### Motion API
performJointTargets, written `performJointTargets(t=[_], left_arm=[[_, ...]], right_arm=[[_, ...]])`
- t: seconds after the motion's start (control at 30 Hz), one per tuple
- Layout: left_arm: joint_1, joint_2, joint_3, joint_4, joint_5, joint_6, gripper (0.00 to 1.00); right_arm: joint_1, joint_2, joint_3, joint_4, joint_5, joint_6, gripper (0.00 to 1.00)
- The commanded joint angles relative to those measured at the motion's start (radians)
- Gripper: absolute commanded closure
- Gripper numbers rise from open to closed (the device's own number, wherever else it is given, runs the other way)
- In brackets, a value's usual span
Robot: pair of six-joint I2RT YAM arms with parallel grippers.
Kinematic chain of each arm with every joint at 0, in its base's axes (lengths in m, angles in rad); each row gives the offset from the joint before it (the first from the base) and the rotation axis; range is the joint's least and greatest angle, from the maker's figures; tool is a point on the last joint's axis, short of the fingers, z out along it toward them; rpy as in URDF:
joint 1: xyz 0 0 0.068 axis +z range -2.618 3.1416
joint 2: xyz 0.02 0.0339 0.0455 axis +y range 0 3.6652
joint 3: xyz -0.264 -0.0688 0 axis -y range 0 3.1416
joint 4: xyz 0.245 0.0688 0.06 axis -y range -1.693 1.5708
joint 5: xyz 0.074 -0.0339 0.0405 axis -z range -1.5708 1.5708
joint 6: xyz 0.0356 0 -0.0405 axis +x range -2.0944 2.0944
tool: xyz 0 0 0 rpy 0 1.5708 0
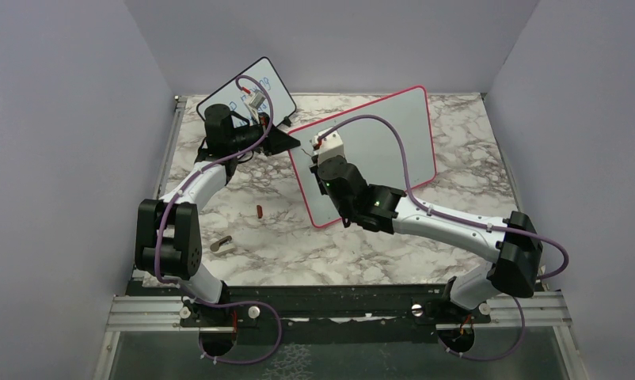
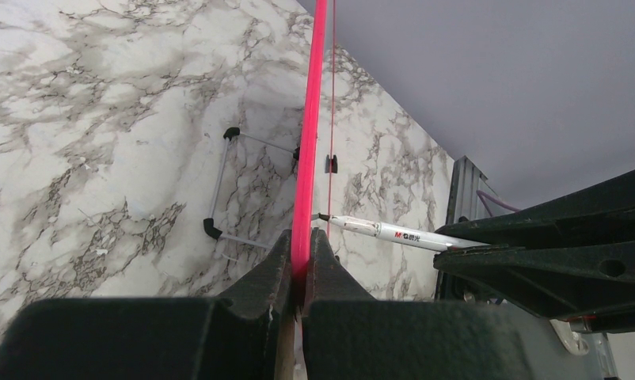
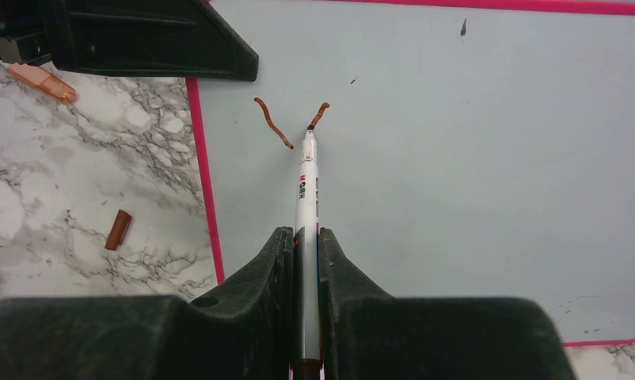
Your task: Write a sentence on the whiteboard
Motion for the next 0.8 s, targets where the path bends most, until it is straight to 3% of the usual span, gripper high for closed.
performJointTargets(t=[0.0, 0.77], left_arm=[[-0.016, 0.019, 0.002, -0.026, 0.020, 0.021, 1.00], [-0.015, 0.018, 0.002, -0.026, 0.018, 0.021, 1.00]], right_arm=[[-0.007, 0.007, 0.018, -0.051, -0.047, 0.023, 1.00], [-0.007, 0.000, 0.020, -0.087, -0.082, 0.041, 0.99]])
